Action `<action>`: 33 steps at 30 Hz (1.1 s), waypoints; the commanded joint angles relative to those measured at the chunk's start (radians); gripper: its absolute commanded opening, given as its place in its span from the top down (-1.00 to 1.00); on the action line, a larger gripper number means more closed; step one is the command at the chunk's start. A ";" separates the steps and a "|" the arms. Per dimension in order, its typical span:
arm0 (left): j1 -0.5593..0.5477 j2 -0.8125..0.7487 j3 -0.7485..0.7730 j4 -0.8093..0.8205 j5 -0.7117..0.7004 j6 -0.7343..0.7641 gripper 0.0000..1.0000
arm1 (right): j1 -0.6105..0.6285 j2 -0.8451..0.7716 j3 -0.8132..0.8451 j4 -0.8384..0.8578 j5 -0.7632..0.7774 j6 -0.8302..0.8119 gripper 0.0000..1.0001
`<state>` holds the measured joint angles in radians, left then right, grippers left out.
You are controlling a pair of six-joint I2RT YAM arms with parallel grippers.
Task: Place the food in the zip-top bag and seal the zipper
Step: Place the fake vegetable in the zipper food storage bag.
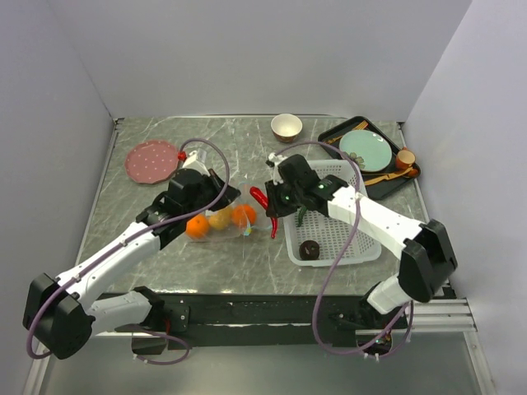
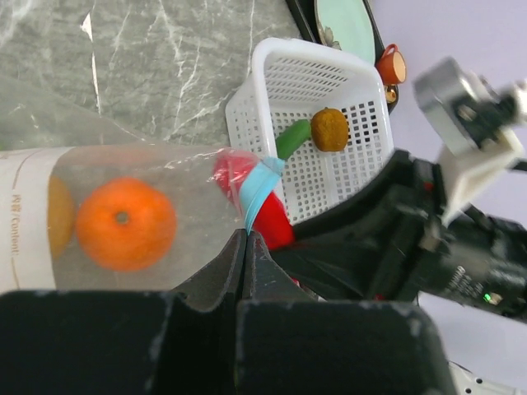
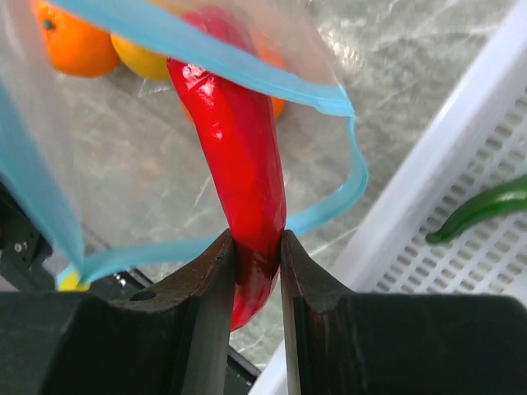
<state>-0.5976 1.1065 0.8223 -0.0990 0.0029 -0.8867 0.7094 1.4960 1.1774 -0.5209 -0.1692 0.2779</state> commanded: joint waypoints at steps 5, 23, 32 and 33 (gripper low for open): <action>0.004 0.018 0.123 -0.071 0.064 0.061 0.98 | 0.007 0.085 0.148 -0.074 0.011 -0.039 0.37; 0.001 0.118 0.216 -0.281 0.146 0.138 0.98 | -0.005 0.214 0.281 -0.073 -0.073 0.173 0.34; 0.001 0.119 0.239 -0.309 0.158 0.147 0.98 | -0.004 0.193 0.147 0.163 -0.135 0.431 0.30; 0.002 0.121 0.242 -0.315 0.158 0.149 0.98 | -0.004 0.191 0.140 0.179 -0.142 0.440 0.28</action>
<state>-0.5968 1.2285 1.0176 -0.3931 0.1390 -0.7650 0.7071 1.7374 1.3548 -0.4953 -0.2844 0.5850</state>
